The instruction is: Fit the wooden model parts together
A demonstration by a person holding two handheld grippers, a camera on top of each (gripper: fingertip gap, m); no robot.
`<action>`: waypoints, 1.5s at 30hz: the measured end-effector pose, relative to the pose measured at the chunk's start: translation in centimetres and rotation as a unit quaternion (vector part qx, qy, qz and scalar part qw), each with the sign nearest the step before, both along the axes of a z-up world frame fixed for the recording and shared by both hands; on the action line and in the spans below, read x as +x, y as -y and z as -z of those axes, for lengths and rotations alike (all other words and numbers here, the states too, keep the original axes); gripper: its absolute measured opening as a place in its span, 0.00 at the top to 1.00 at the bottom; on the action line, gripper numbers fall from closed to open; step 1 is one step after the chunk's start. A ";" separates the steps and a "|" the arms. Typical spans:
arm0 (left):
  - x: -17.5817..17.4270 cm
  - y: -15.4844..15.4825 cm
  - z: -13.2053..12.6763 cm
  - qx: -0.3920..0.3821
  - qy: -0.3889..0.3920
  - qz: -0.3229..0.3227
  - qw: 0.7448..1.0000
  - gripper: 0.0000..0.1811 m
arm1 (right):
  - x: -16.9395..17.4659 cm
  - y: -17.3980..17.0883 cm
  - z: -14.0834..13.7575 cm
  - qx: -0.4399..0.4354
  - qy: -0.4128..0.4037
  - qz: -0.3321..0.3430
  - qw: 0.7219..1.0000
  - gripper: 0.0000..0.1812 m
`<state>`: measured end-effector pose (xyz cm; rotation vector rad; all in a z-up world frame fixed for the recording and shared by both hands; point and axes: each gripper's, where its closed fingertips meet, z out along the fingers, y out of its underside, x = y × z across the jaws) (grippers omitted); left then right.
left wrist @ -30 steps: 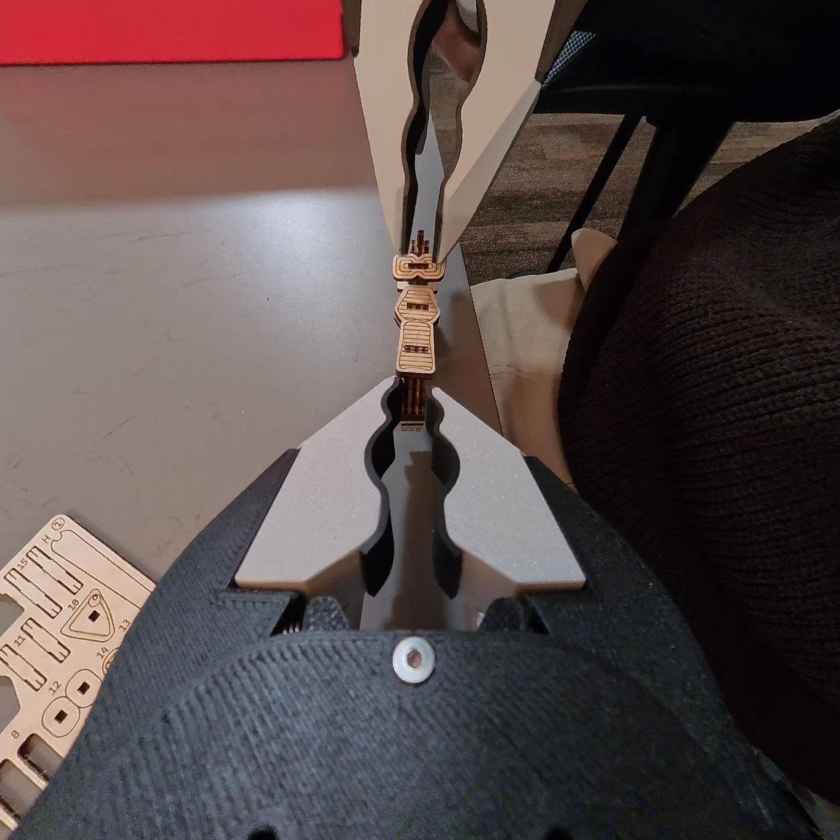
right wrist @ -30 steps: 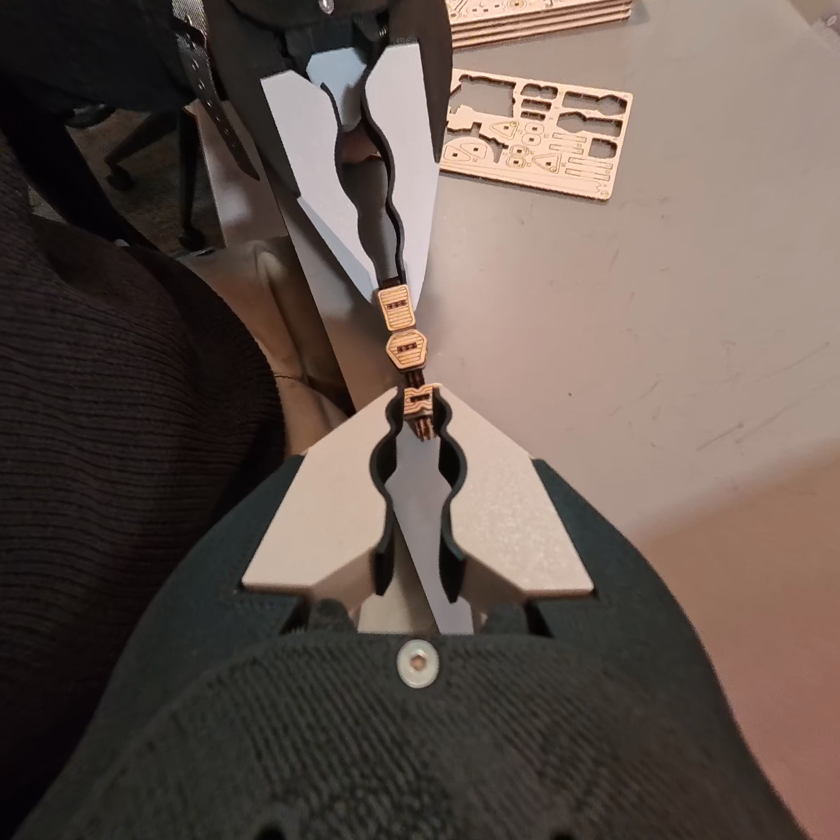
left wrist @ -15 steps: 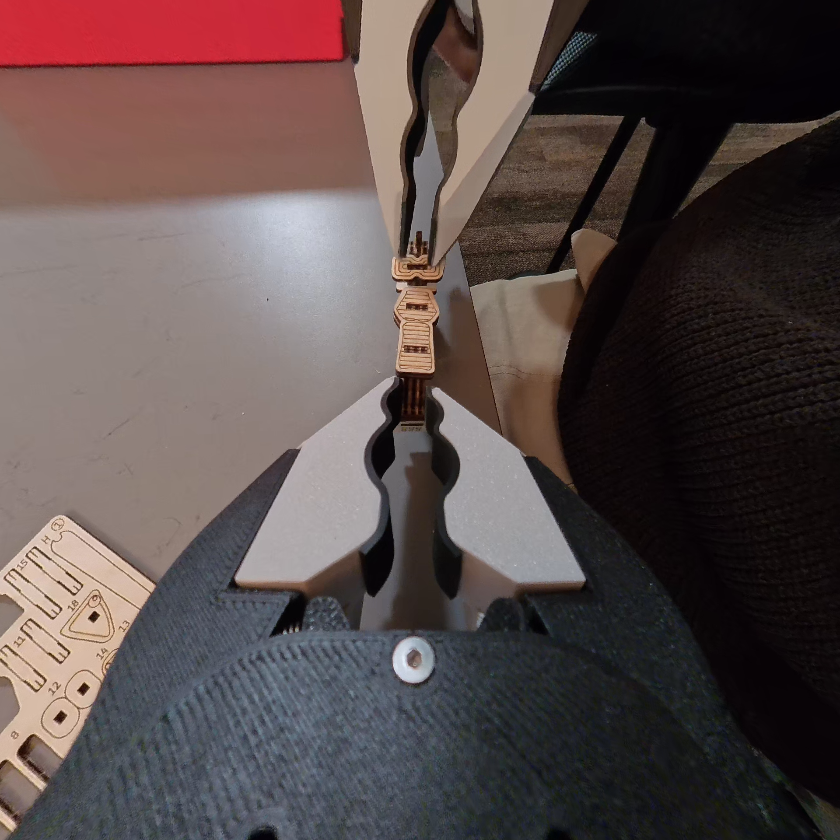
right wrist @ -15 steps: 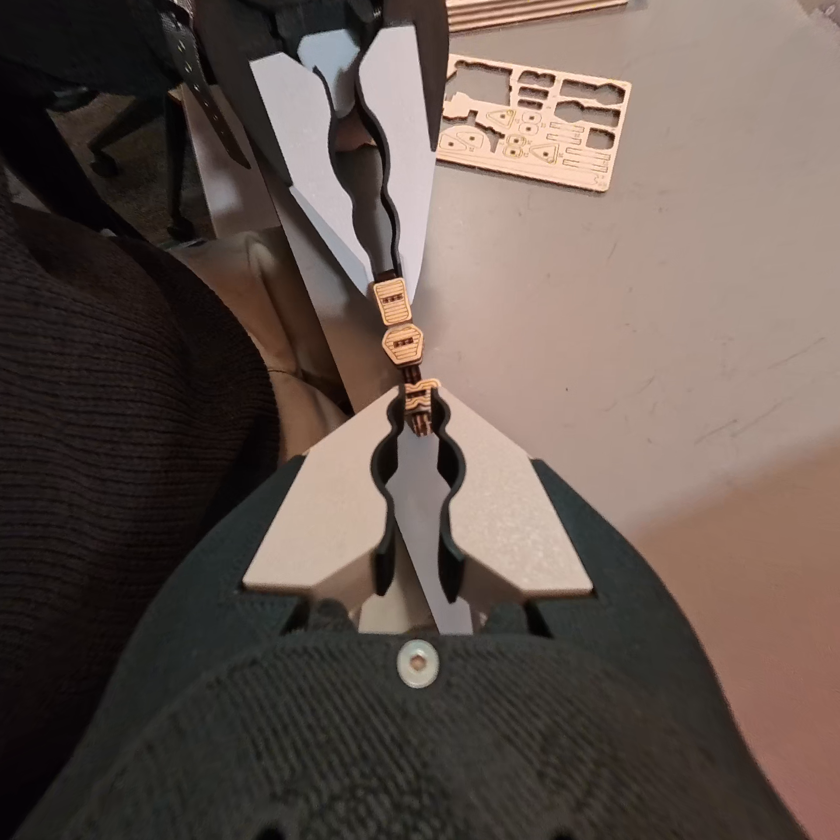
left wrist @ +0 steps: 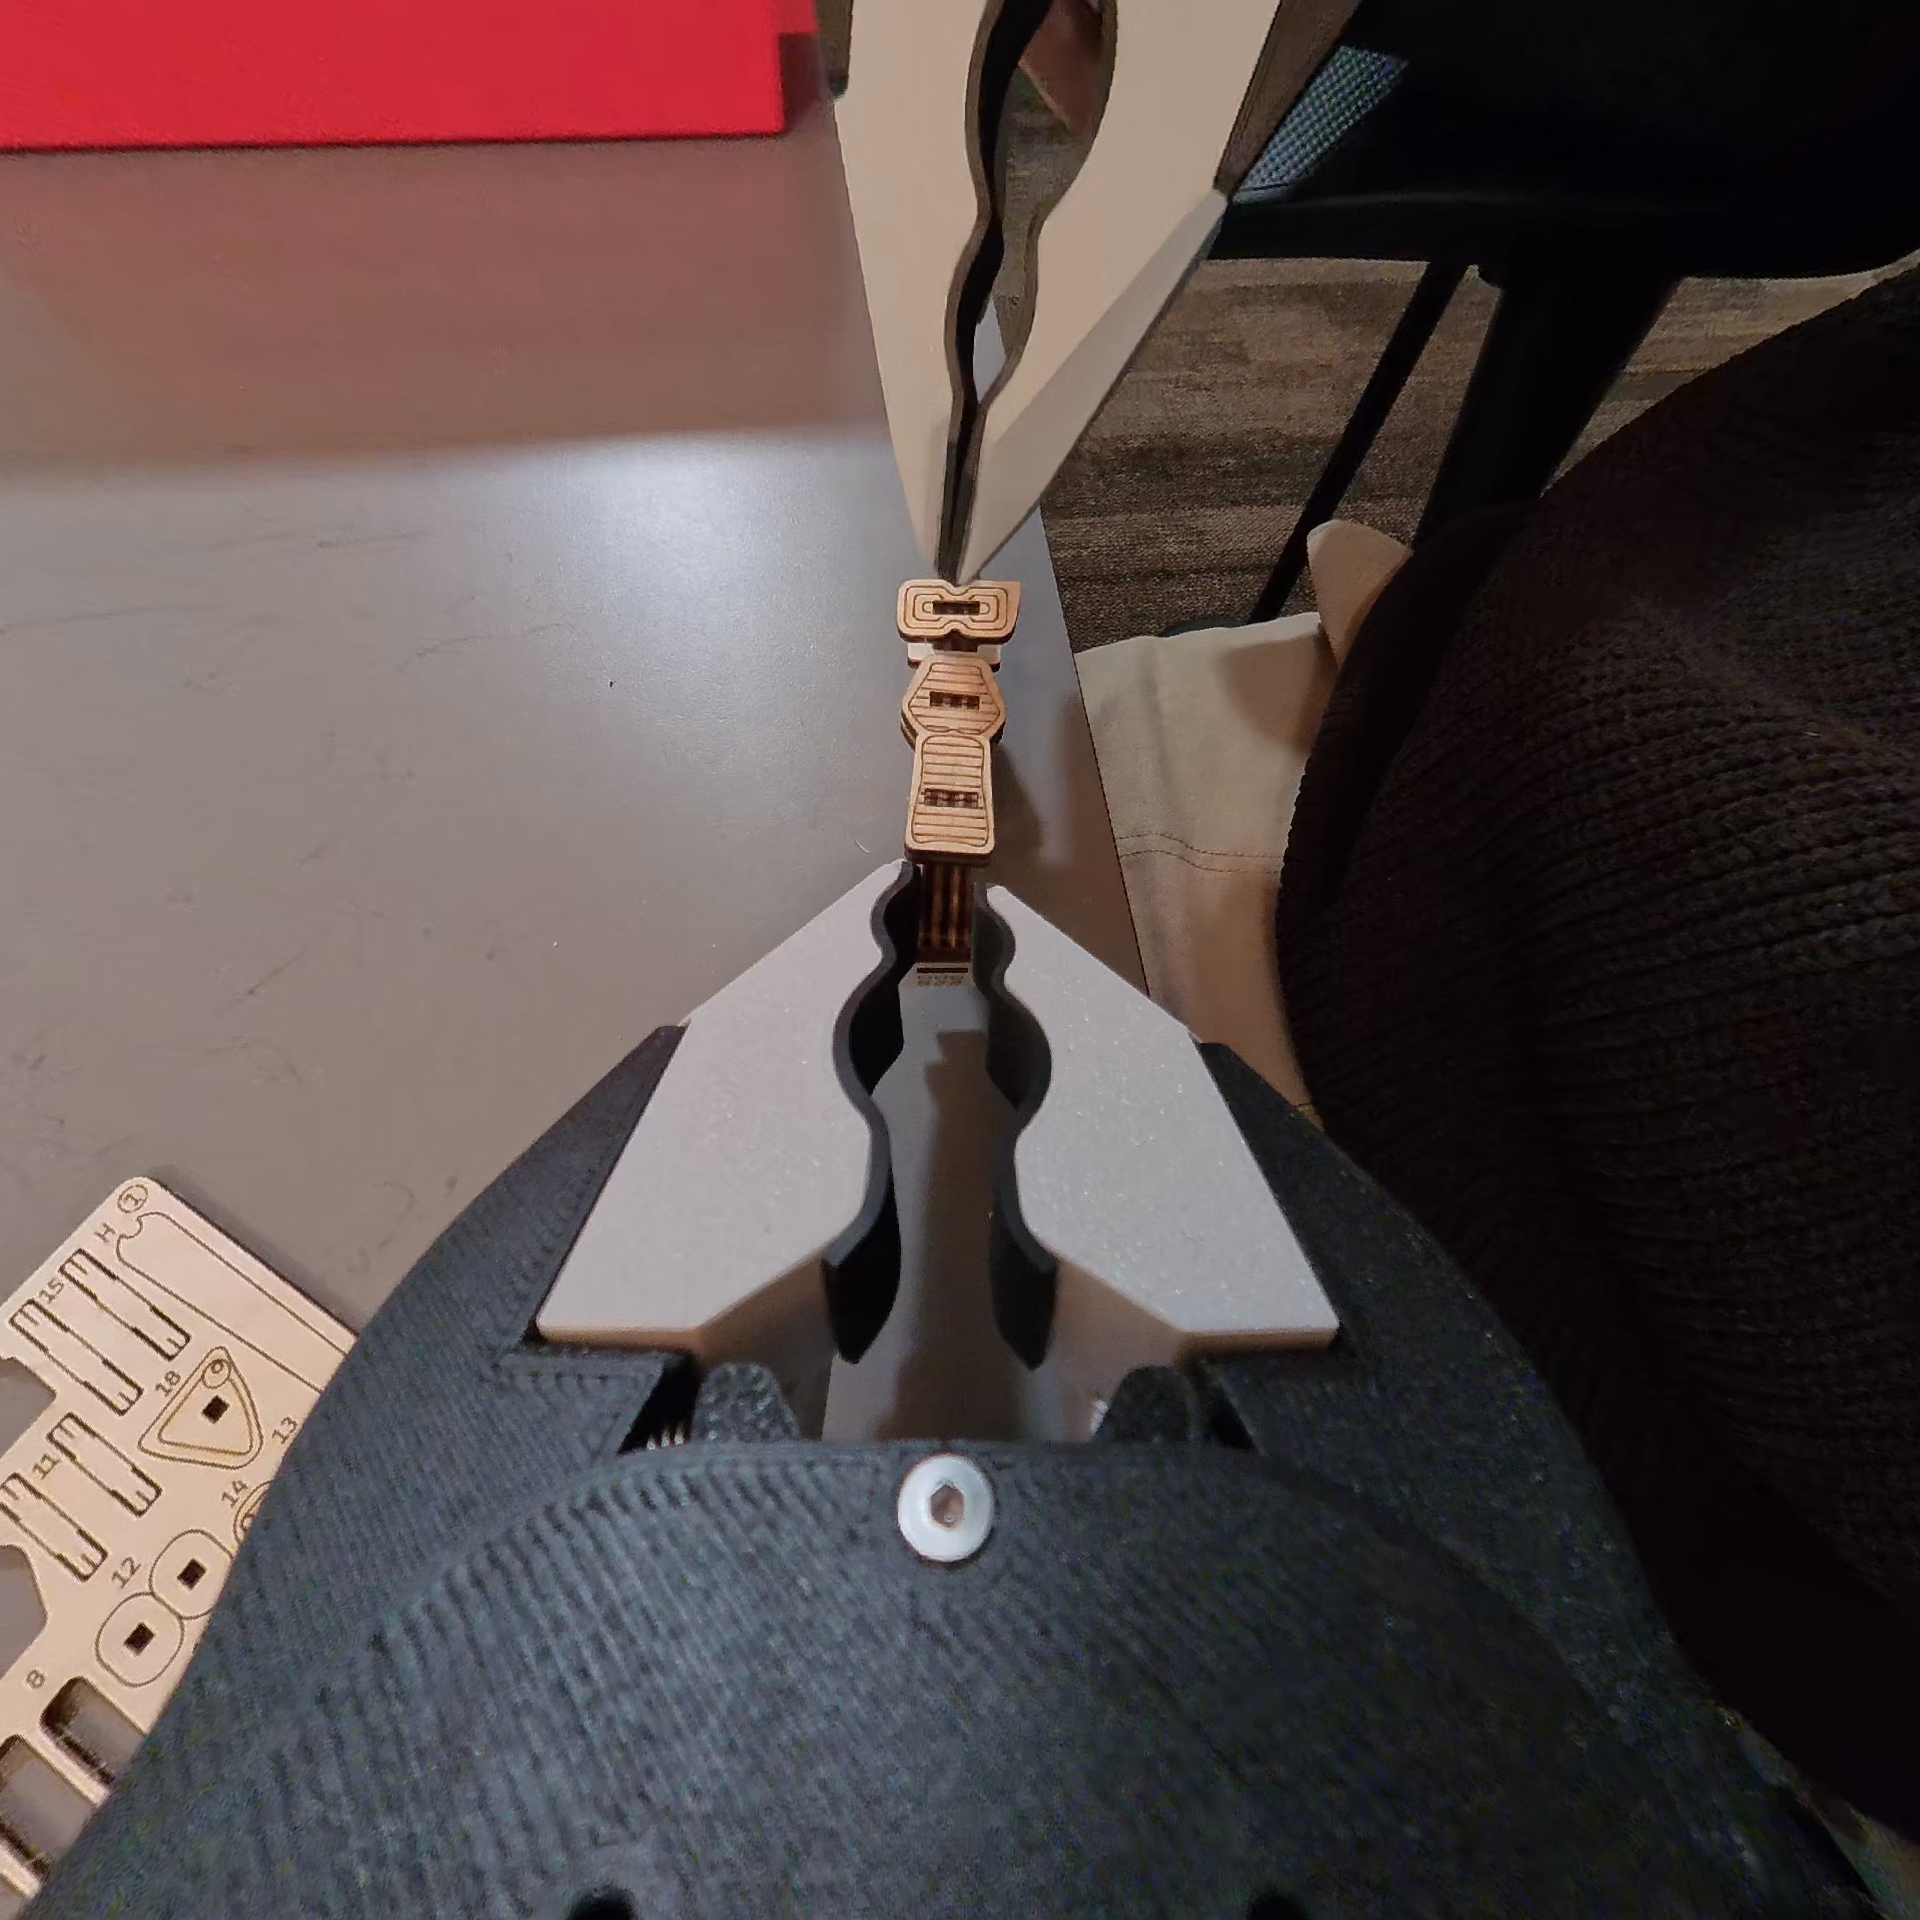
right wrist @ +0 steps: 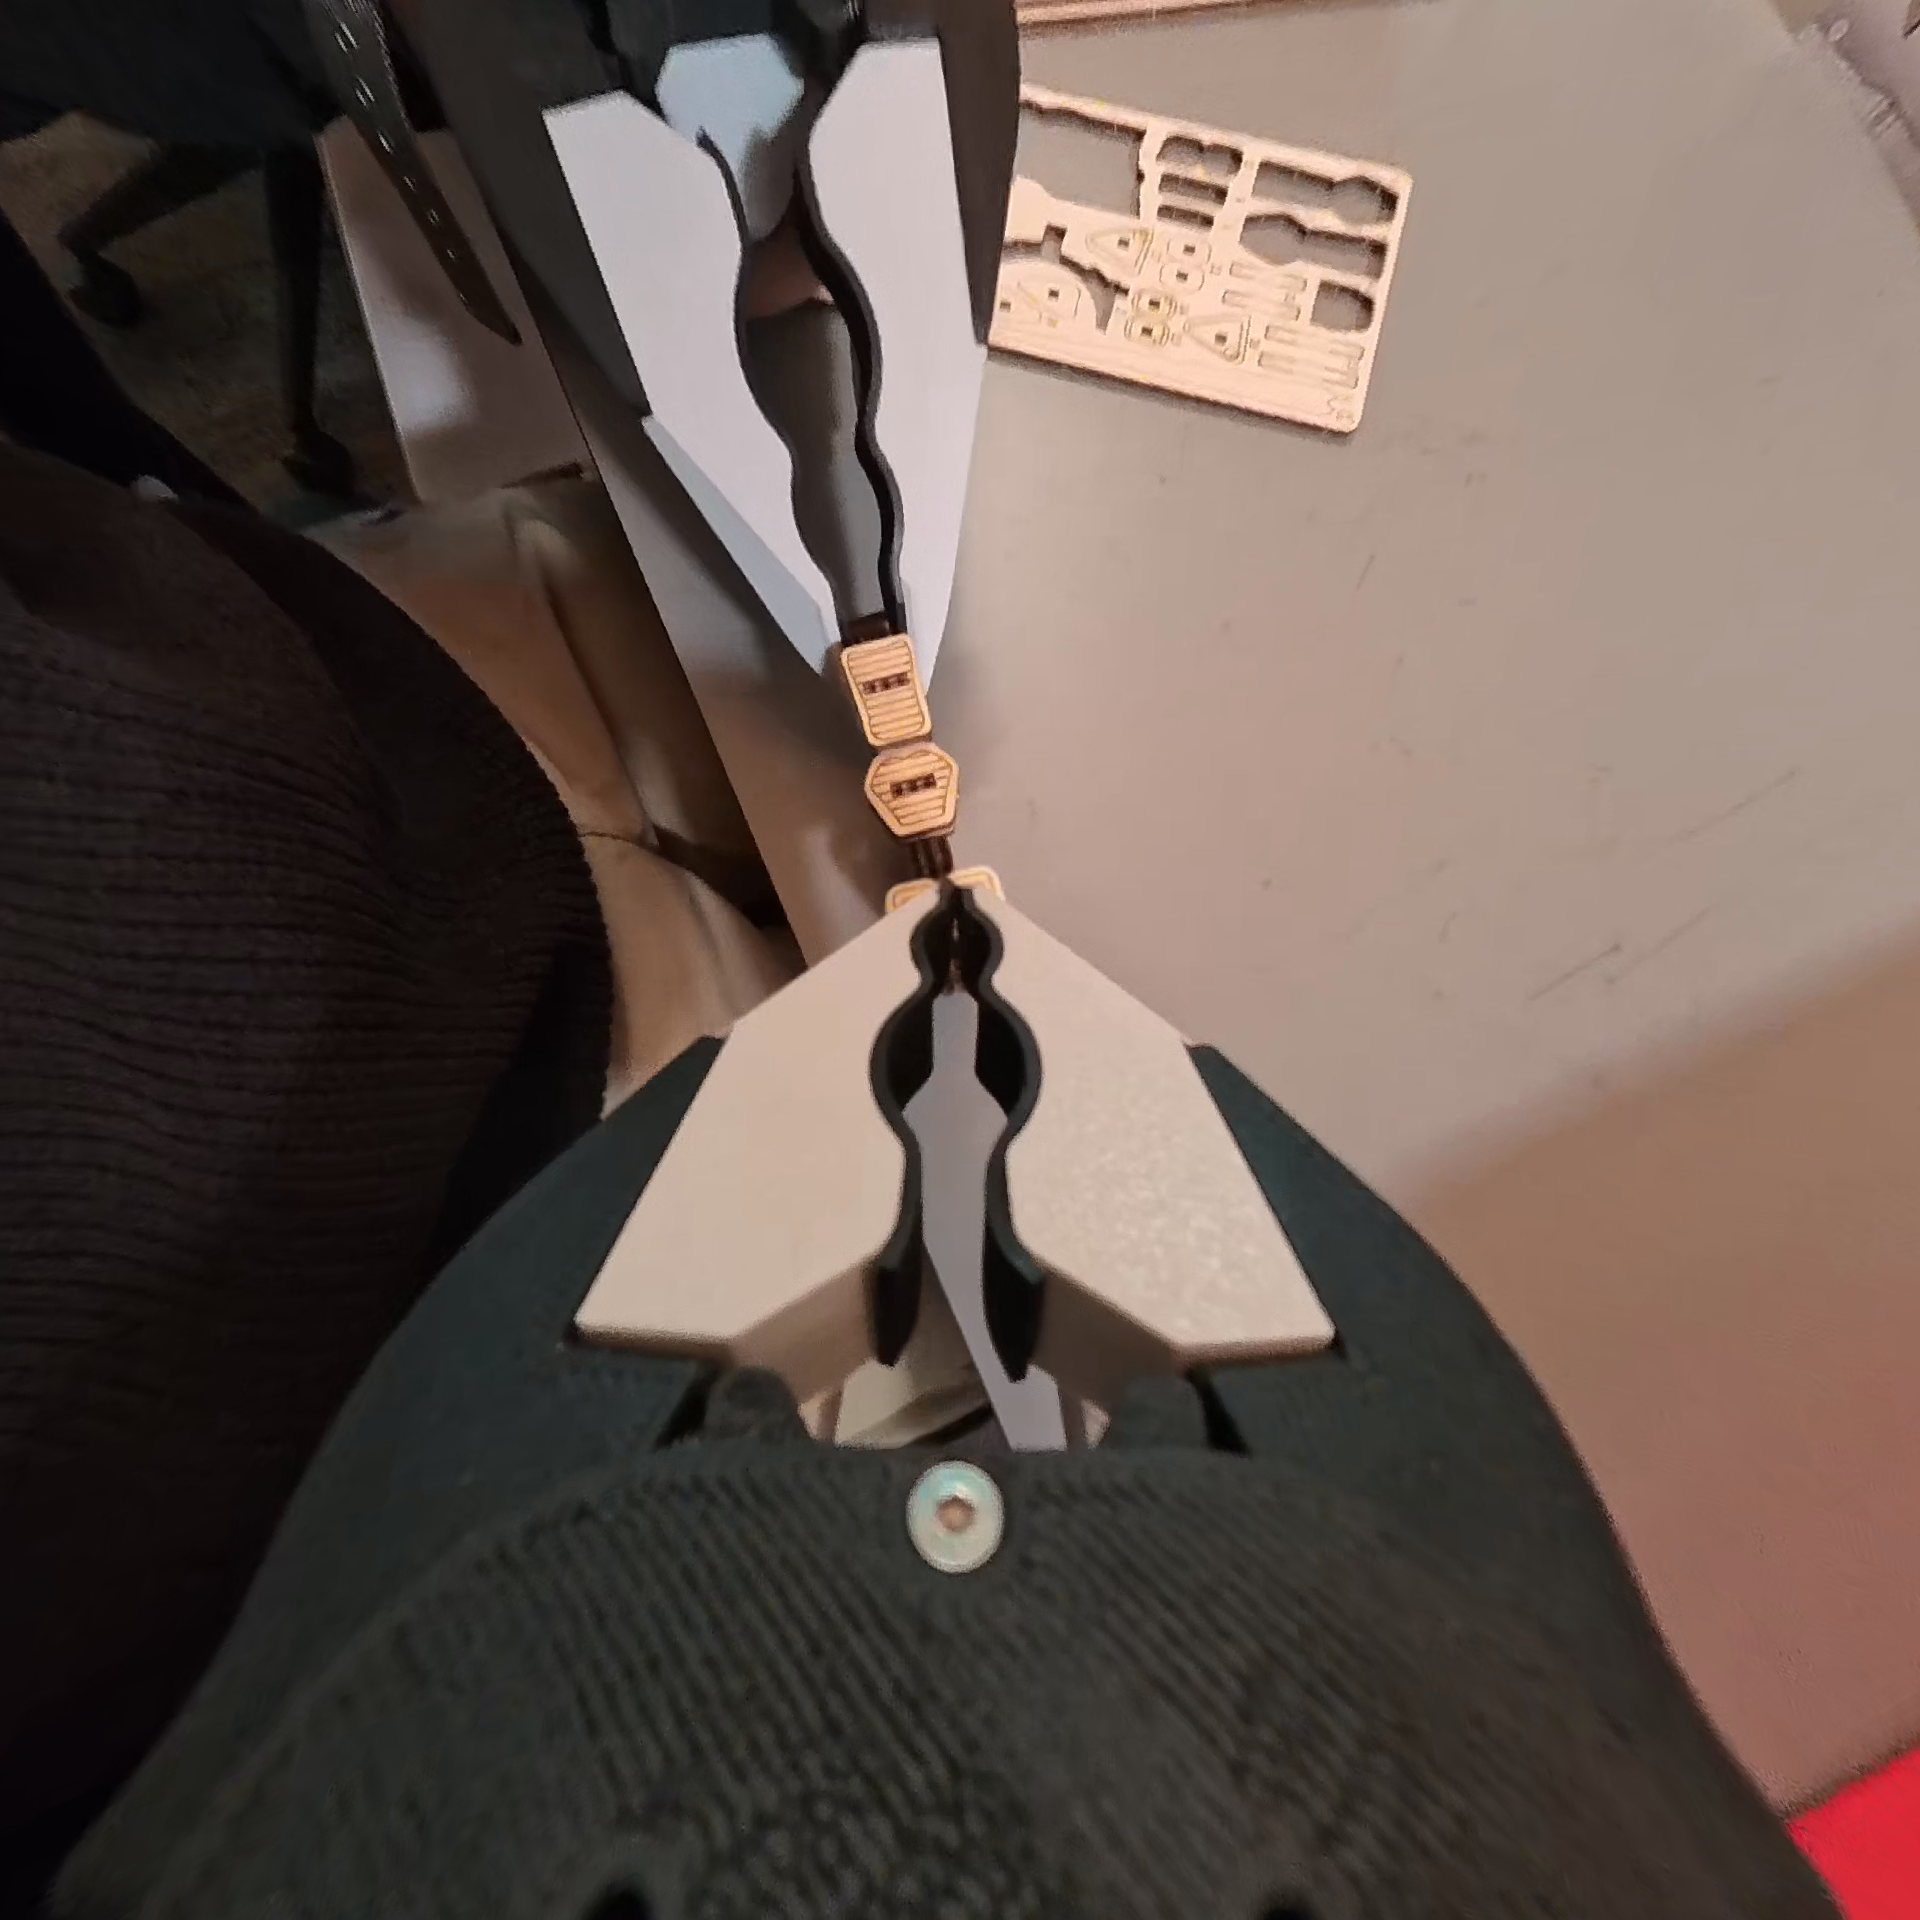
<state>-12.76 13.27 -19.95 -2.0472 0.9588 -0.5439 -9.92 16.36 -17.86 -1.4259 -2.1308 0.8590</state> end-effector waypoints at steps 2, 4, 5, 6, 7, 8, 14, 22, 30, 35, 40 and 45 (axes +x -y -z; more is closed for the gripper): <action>0.0 0.0 -0.1 0.001 0.002 0.000 1.000 0.96 | 0.2 0.1 0.5 0.001 0.013 0.000 1.000 1.00; 0.0 0.0 0.0 0.000 0.002 0.000 1.000 0.96 | 0.2 0.1 0.5 -0.003 0.013 0.000 1.000 1.00; 0.0 0.0 0.0 0.000 0.001 0.000 1.000 0.96 | 0.1 -0.1 0.4 0.000 0.011 0.002 1.000 1.00; 0.0 0.0 0.0 0.000 0.001 0.000 1.000 0.96 | 0.1 -0.1 0.2 0.003 0.007 0.004 1.000 1.00; 0.0 0.0 0.0 0.000 0.000 0.000 1.000 0.96 | 0.0 -0.1 0.0 0.002 0.003 0.004 1.000 1.00; 0.0 0.0 0.0 0.000 0.000 0.000 1.000 0.96 | 0.0 0.0 -0.1 0.000 0.001 0.003 1.000 1.00; 0.0 0.0 0.0 0.000 0.001 0.000 1.000 0.96 | 0.2 0.1 0.2 -0.002 0.012 0.000 1.000 1.00; 0.0 0.0 0.0 0.000 0.001 -0.001 1.000 0.96 | 0.3 -0.3 0.8 0.010 0.024 0.005 1.000 1.00; 0.0 0.0 0.0 -0.001 0.001 0.000 1.000 0.96 | 0.2 -0.1 0.2 0.005 0.012 0.005 1.000 1.00; 0.0 0.0 0.0 0.000 0.000 0.000 1.000 0.96 | 0.2 0.2 0.2 0.003 0.012 -0.001 1.000 1.00; 0.0 0.0 0.0 -0.001 0.000 0.000 1.000 0.96 | 0.0 0.2 0.3 0.000 0.009 0.003 1.000 1.00; 0.1 0.0 0.0 0.000 0.000 0.001 1.000 0.96 | 0.0 0.2 0.1 0.001 0.005 0.001 1.000 0.97</action>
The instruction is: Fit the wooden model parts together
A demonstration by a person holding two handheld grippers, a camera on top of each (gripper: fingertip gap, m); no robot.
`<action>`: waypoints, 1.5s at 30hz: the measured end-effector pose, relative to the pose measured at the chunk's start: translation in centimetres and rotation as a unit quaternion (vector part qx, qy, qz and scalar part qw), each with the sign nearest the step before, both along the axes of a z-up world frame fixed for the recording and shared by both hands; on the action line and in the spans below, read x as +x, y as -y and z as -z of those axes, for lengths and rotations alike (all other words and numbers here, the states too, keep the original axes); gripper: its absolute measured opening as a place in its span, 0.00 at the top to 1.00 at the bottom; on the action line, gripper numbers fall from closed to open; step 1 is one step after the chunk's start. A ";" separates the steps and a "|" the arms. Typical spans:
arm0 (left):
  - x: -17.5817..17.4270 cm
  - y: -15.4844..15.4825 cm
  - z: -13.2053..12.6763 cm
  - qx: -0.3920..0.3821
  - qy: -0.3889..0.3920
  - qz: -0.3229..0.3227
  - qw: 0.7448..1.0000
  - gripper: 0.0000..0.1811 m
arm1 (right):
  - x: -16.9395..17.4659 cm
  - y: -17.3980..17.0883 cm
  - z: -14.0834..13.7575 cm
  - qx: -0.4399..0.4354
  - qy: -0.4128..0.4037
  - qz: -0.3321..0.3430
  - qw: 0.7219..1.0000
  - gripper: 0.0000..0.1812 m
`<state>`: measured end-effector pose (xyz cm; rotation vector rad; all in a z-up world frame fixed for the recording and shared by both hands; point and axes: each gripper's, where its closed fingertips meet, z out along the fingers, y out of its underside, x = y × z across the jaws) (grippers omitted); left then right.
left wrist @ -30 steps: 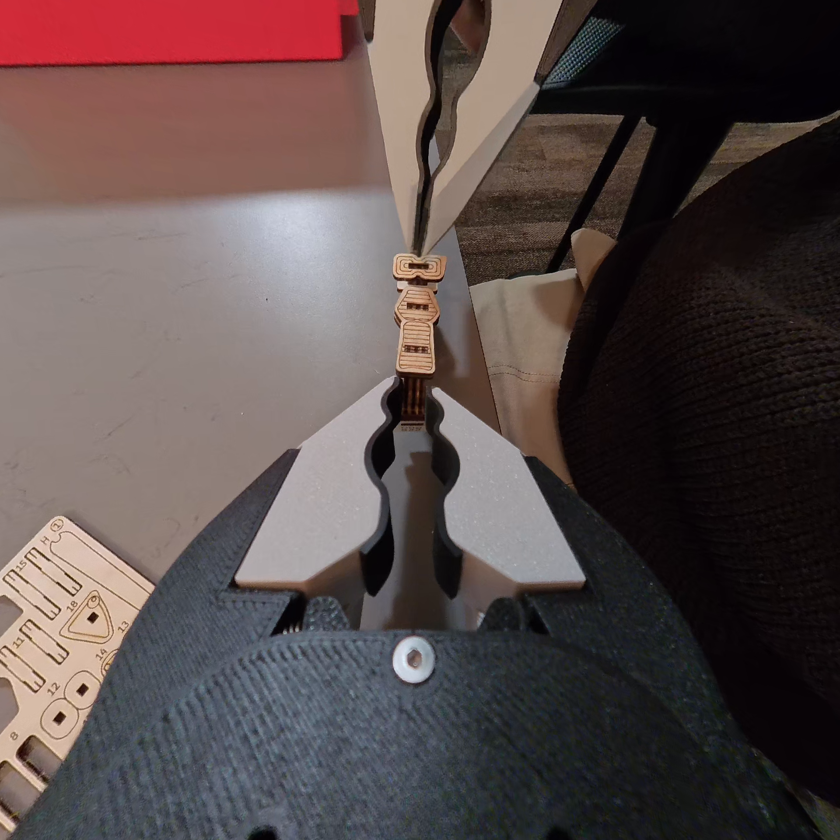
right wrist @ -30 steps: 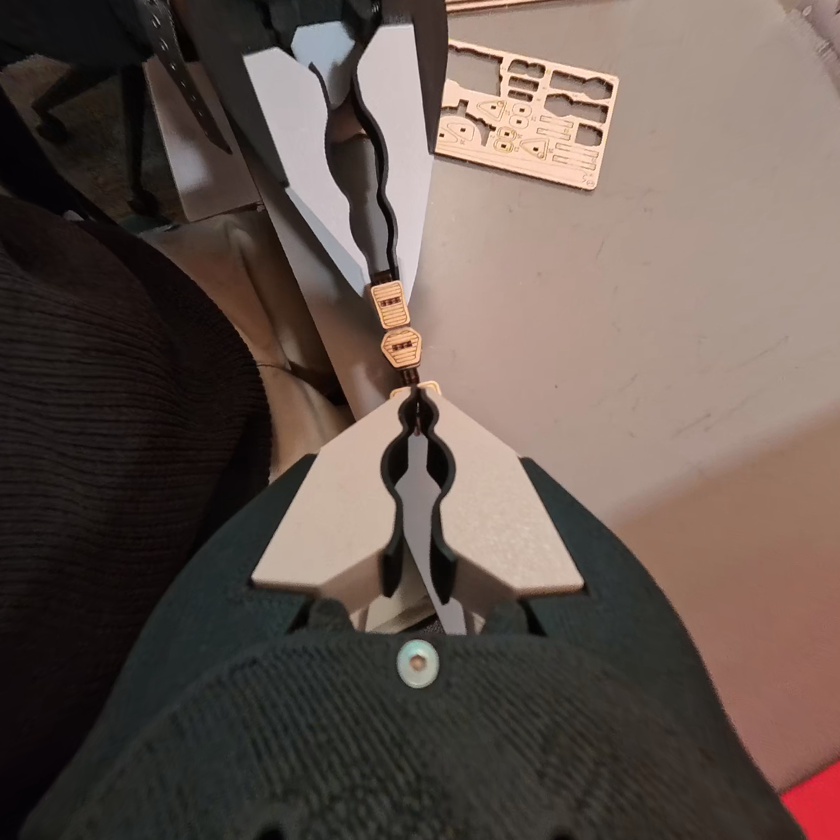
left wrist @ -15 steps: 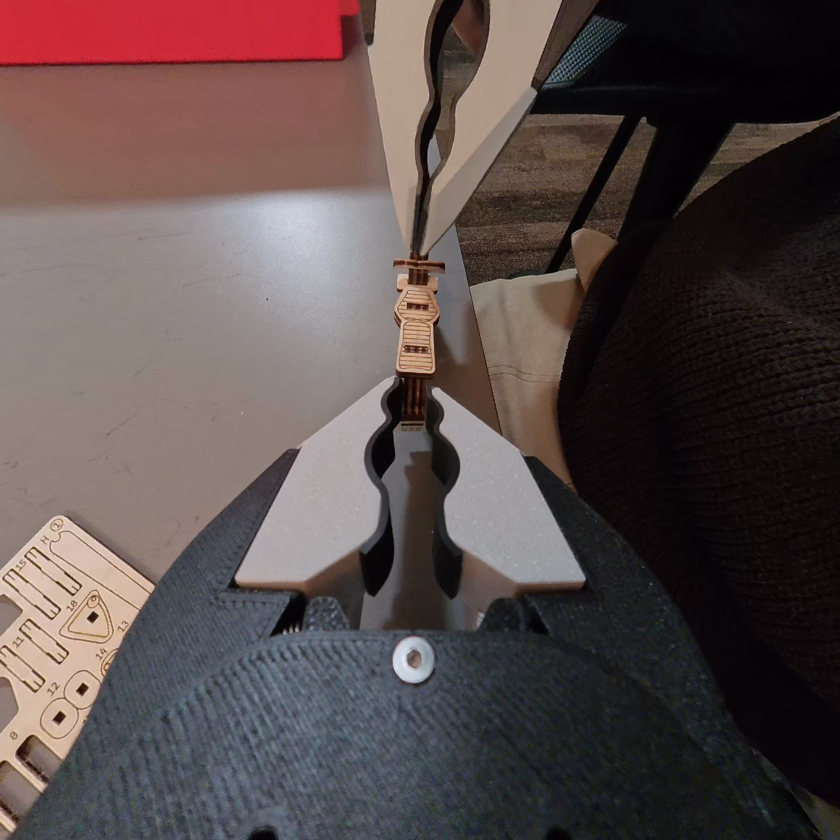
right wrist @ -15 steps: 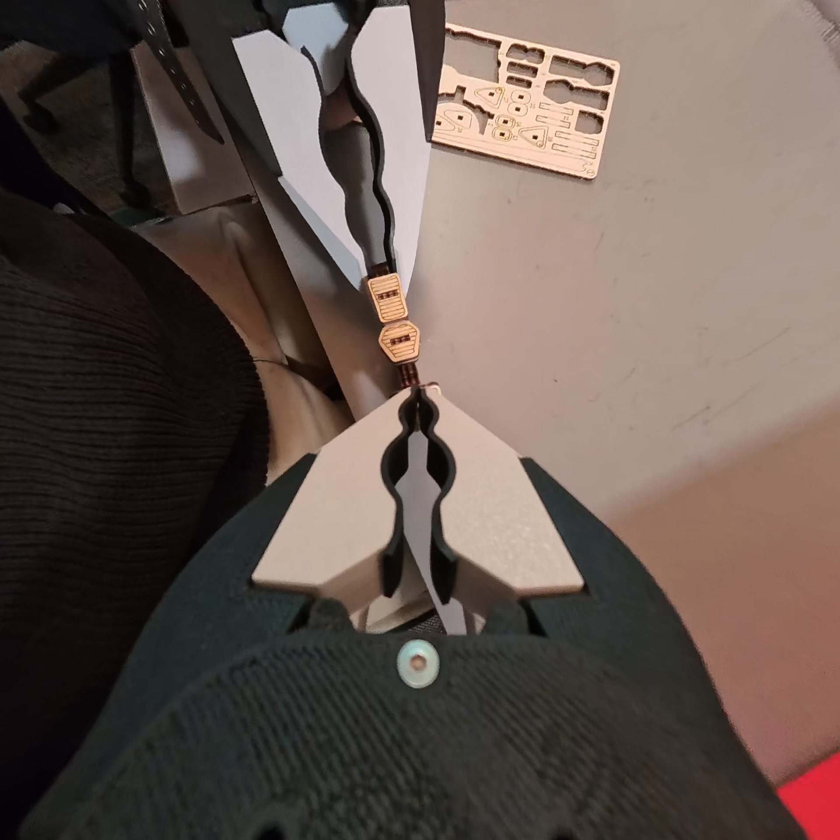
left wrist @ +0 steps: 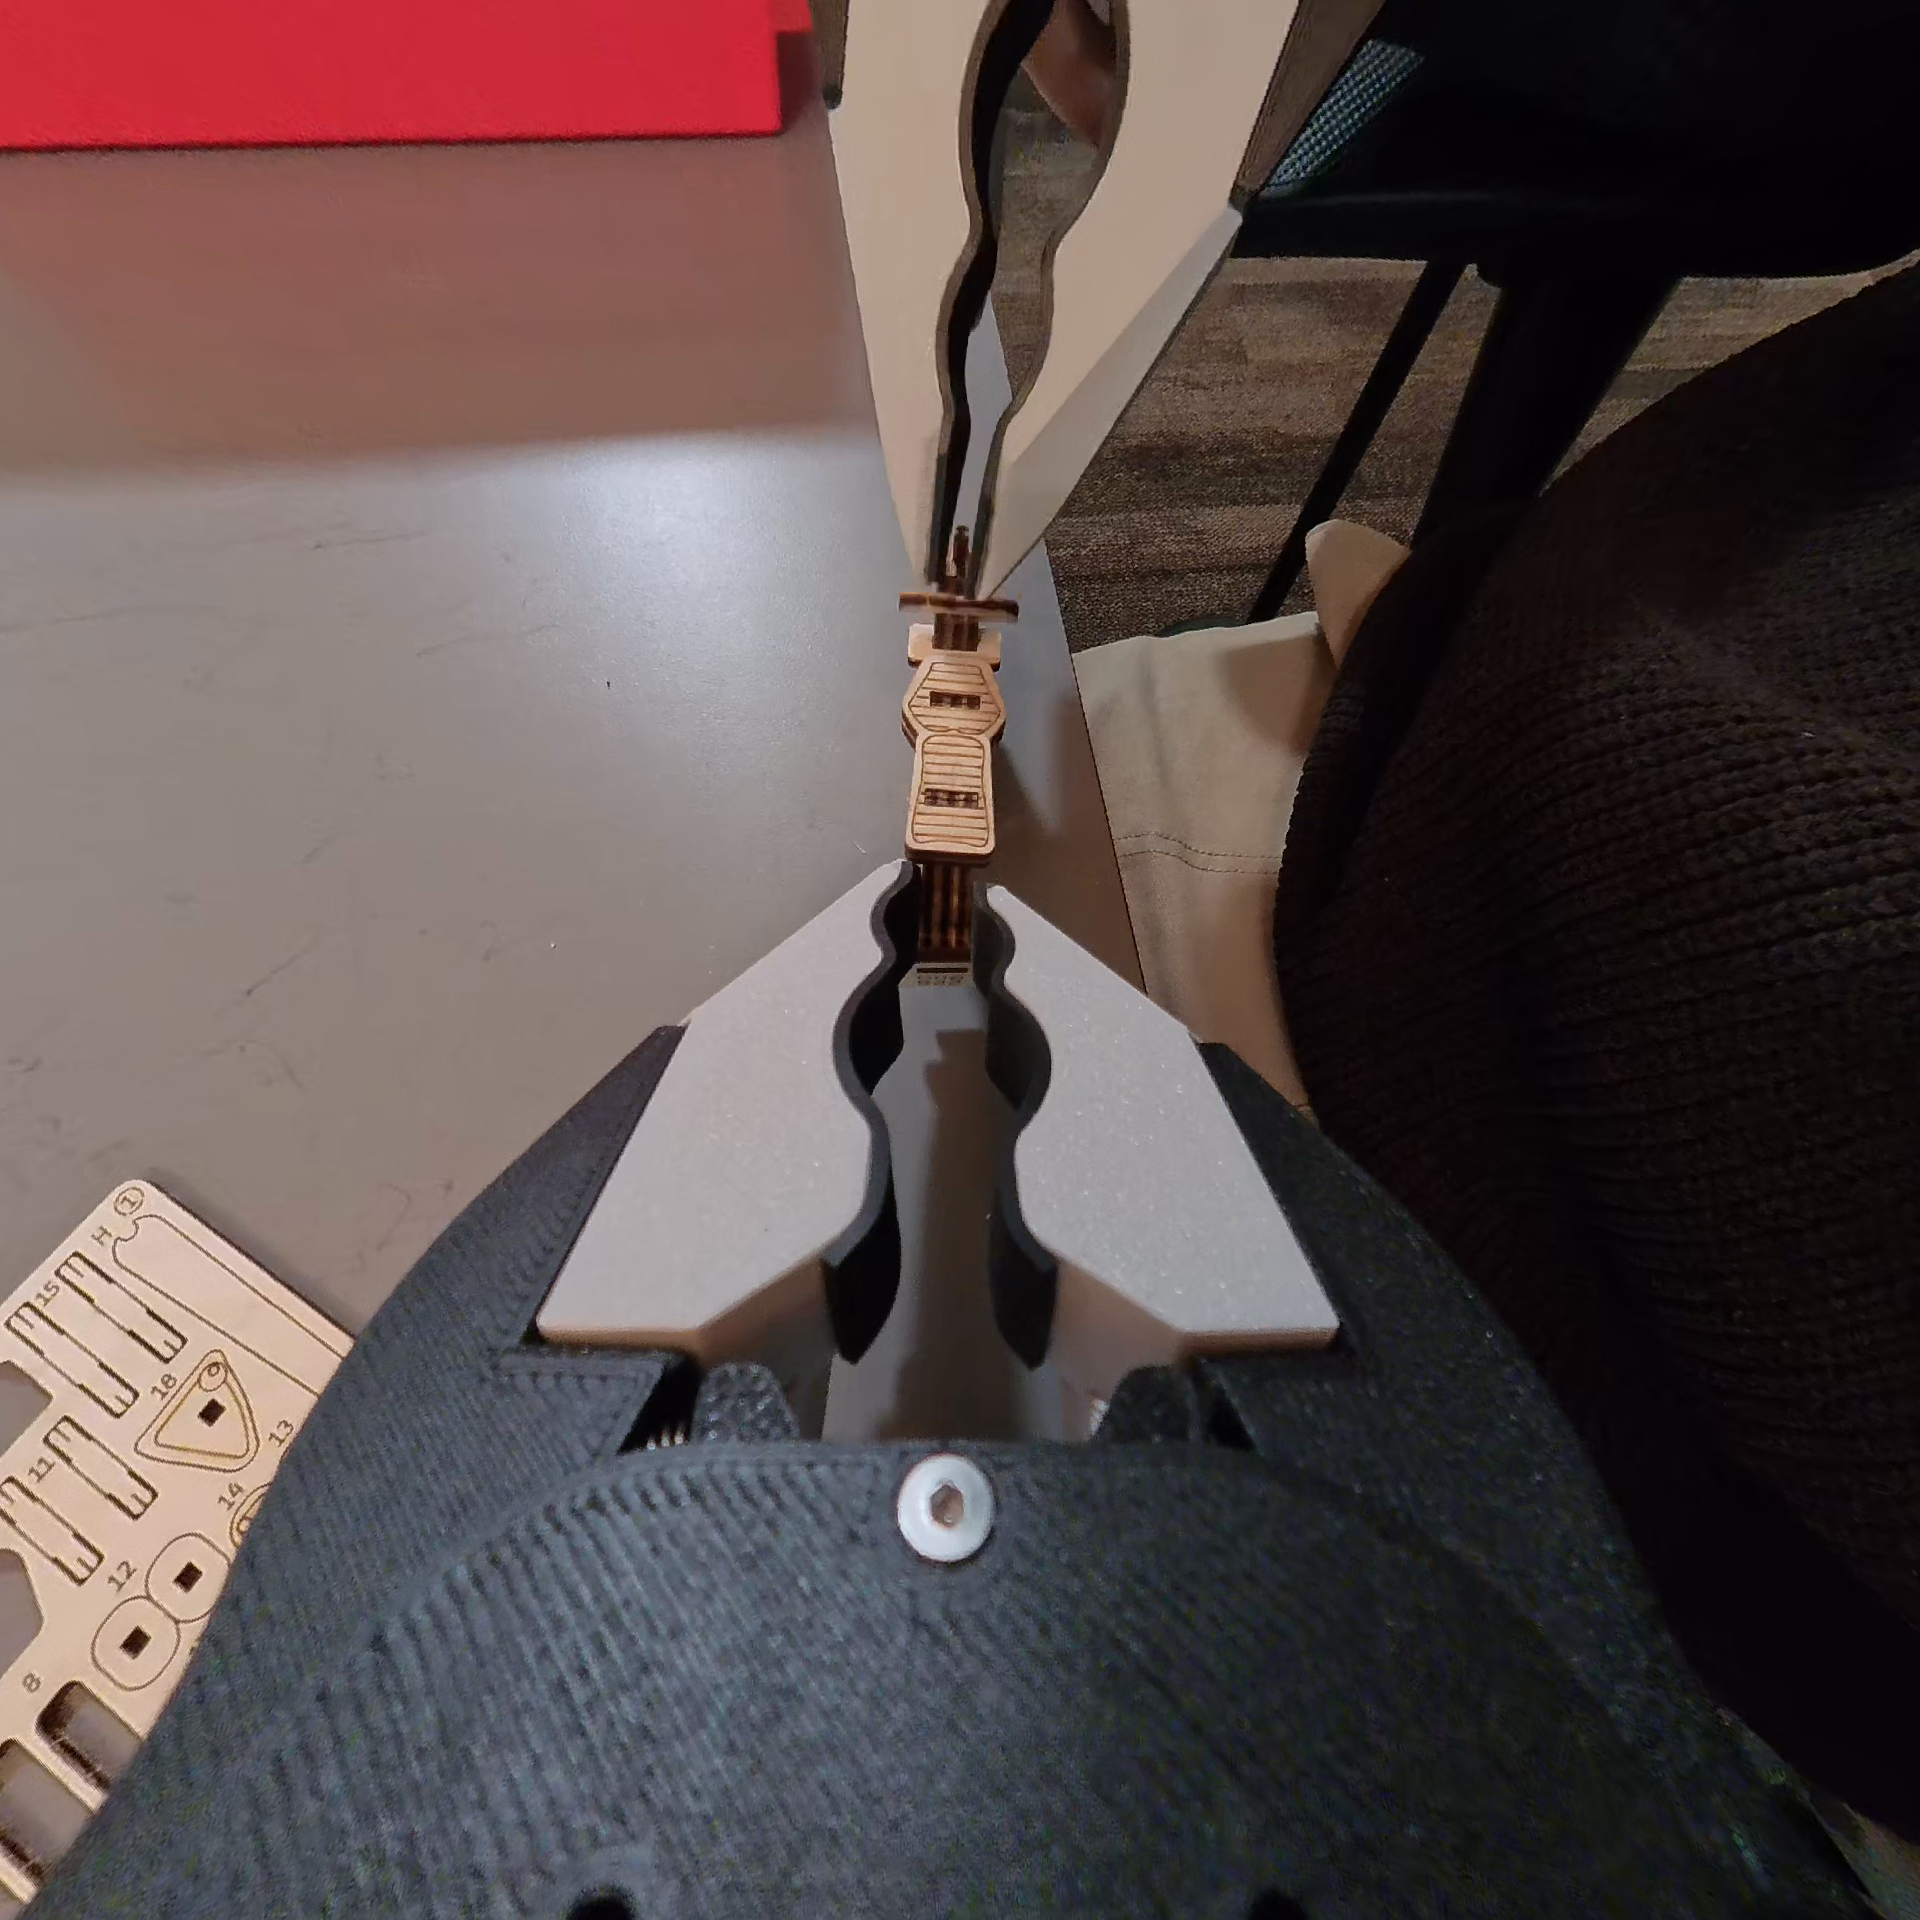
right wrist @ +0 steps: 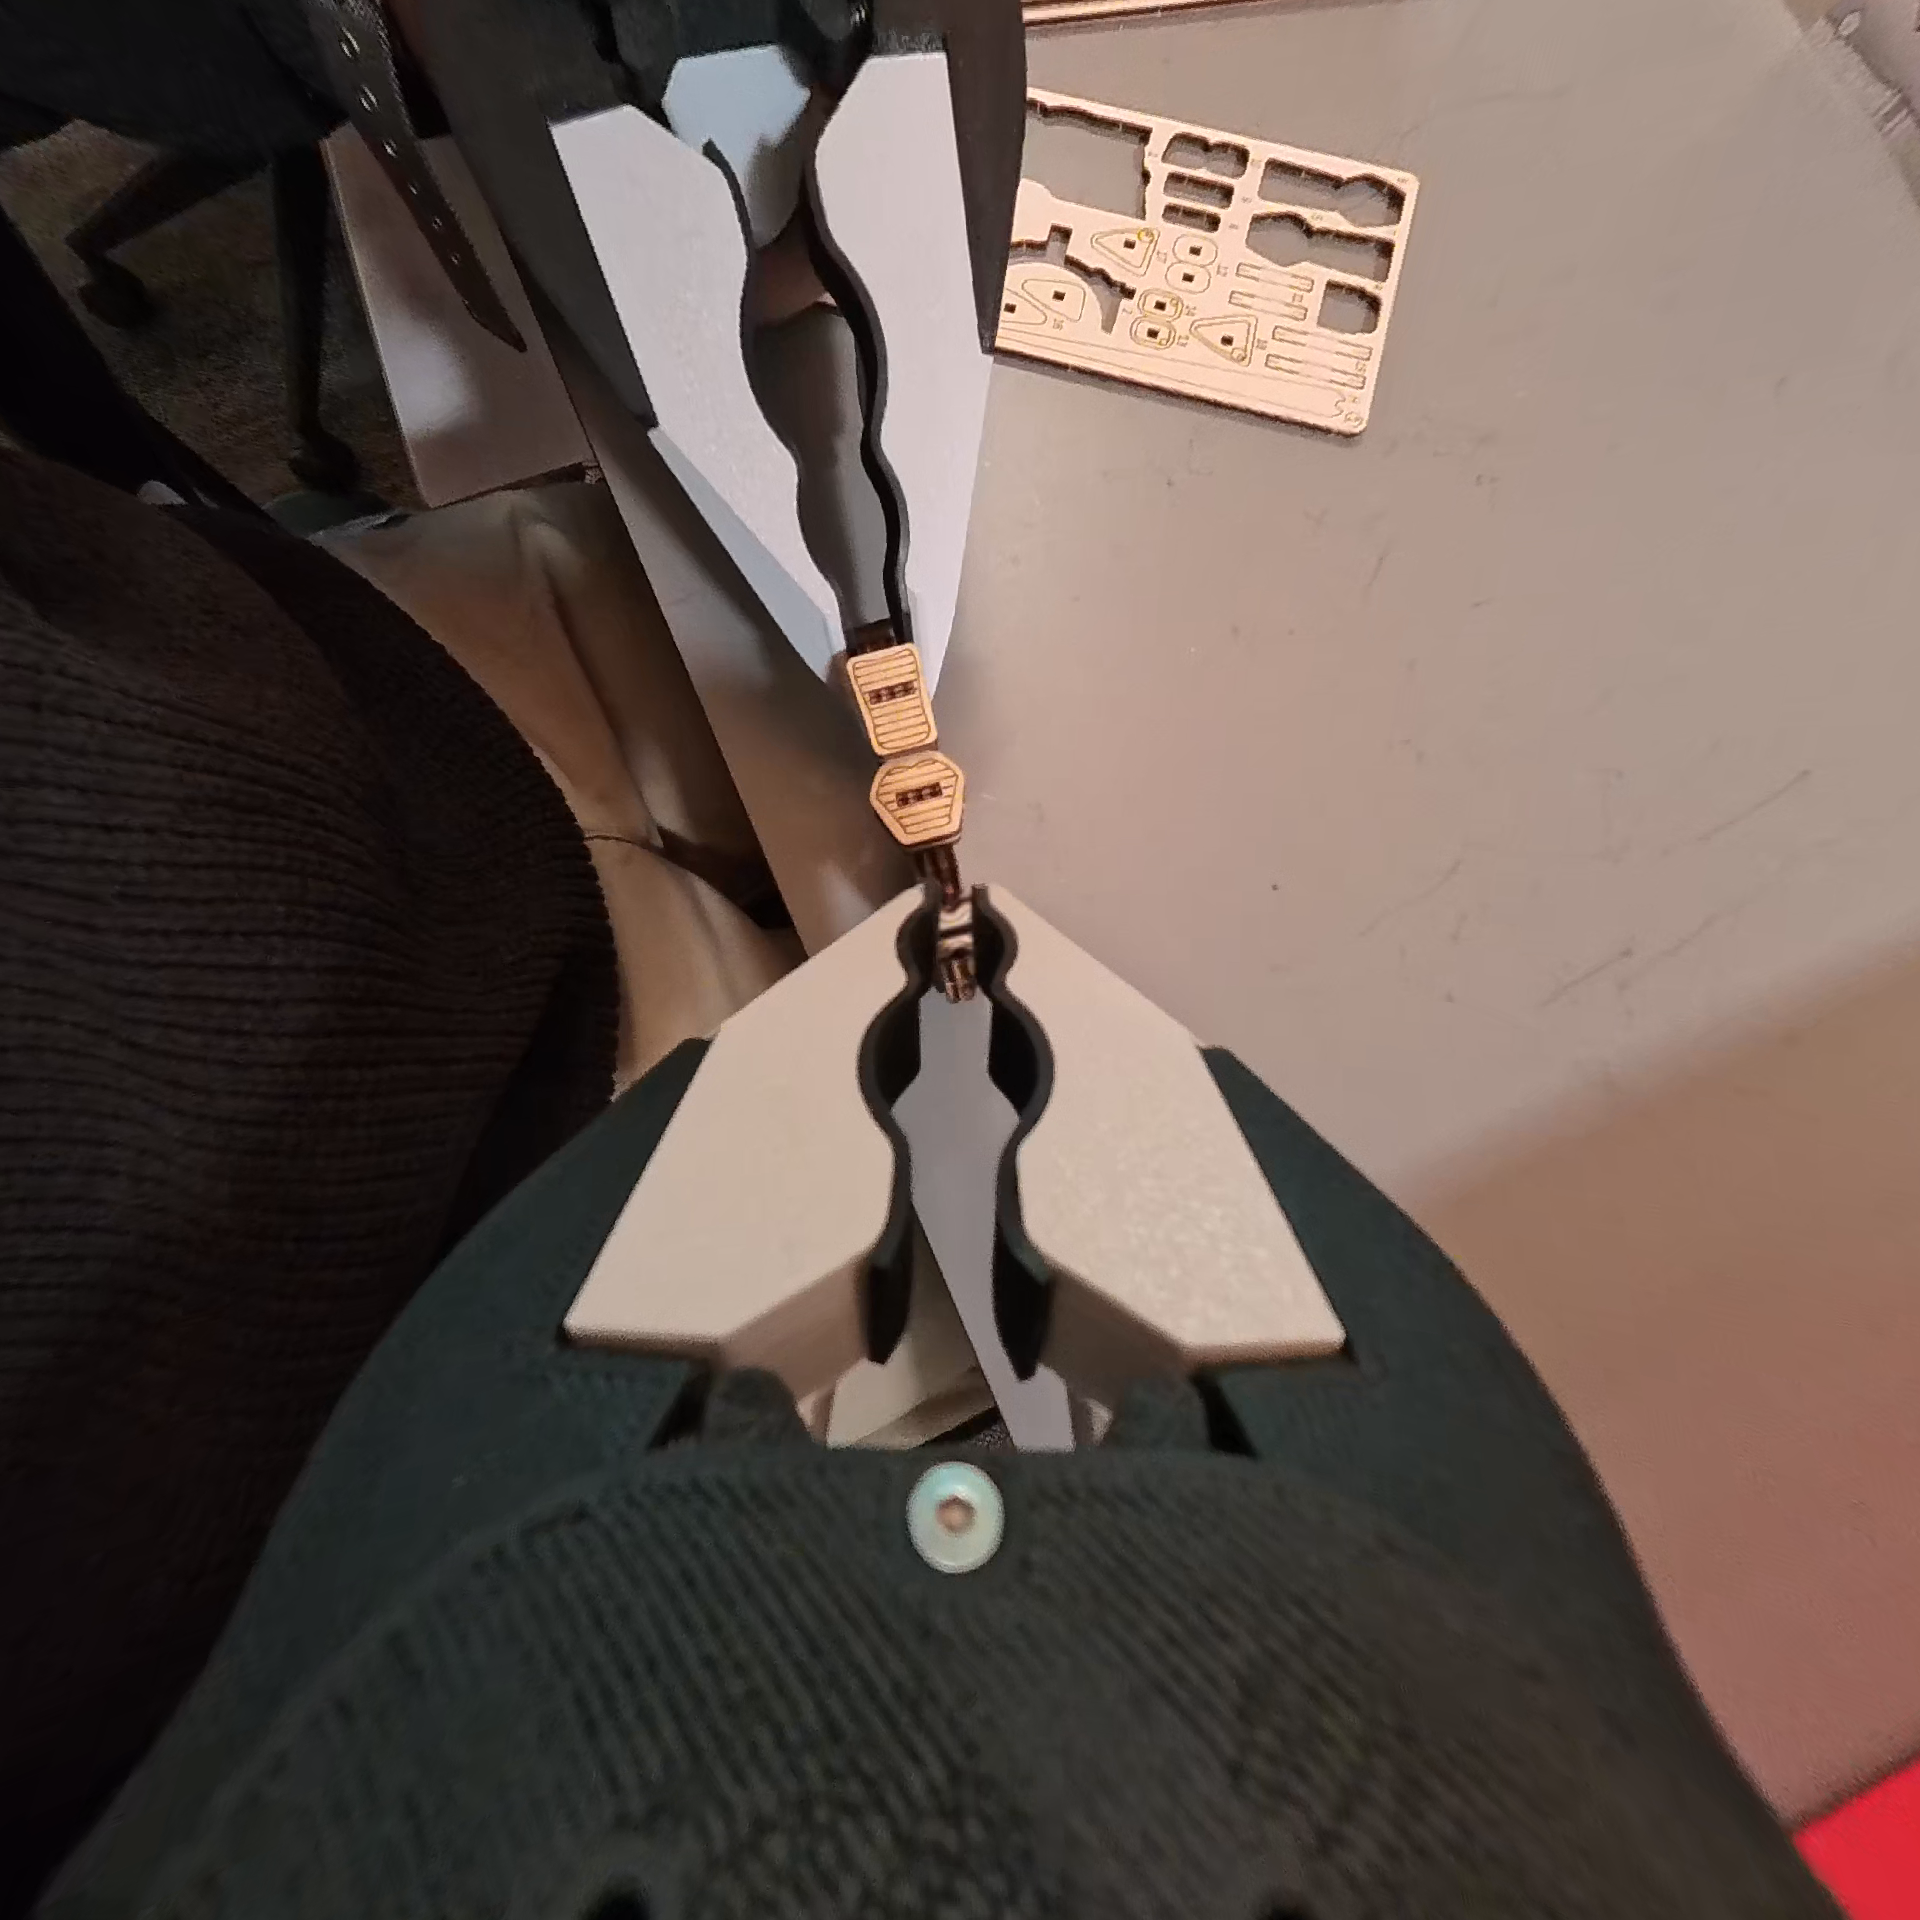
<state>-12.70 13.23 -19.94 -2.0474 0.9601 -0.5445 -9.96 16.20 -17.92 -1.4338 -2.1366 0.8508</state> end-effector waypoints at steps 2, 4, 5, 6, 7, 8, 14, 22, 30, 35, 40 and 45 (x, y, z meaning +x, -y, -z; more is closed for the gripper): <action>0.0 0.0 0.0 0.000 0.000 0.000 1.000 0.96 | 0.1 -0.2 -0.2 0.001 -0.001 0.002 1.000 0.98; 0.0 0.0 0.0 0.000 0.000 0.000 1.000 0.96 | 0.3 -0.4 -0.2 -0.001 0.001 0.002 1.000 0.97; 0.0 0.0 0.0 -0.001 0.000 0.000 1.000 0.96 | 0.3 -0.4 -0.2 -0.004 0.003 0.002 1.000 0.95; 0.0 0.0 0.0 -0.001 0.000 0.000 1.000 0.96 | 0.5 -0.4 0.0 -0.007 0.007 0.000 1.000 0.91; 0.0 0.0 0.0 0.000 0.000 0.000 1.000 0.96 | 0.6 -0.3 0.2 -0.010 0.012 -0.003 1.000 0.88; 0.0 0.0 0.0 0.000 0.000 0.000 1.000 0.96 | 0.7 -0.2 0.4 -0.011 0.017 -0.006 1.000 0.85; 0.0 0.0 0.0 0.000 0.000 0.000 1.000 0.96 | 0.6 0.0 1.1 -0.004 0.026 -0.017 1.000 0.83; 0.1 0.0 0.0 0.000 0.000 0.001 1.000 0.95 | 0.5 0.0 1.2 -0.022 0.023 -0.020 0.999 0.87; 0.1 0.0 0.0 0.000 -0.001 0.002 1.000 0.96 | 0.3 -0.1 -0.1 -0.025 -0.002 -0.016 1.000 0.87; 0.1 0.0 0.0 0.001 0.000 0.002 1.000 0.95 | 1.4 -4.4 0.4 0.046 0.023 0.048 0.998 0.87; 0.1 0.0 0.0 0.000 0.000 0.002 1.000 0.96 | 2.9 -6.8 1.6 0.057 0.058 0.082 0.993 0.87; 0.1 0.0 0.0 -0.001 0.000 0.002 1.000 0.96 | 4.1 -8.4 3.9 0.090 0.112 0.102 0.984 0.87</action>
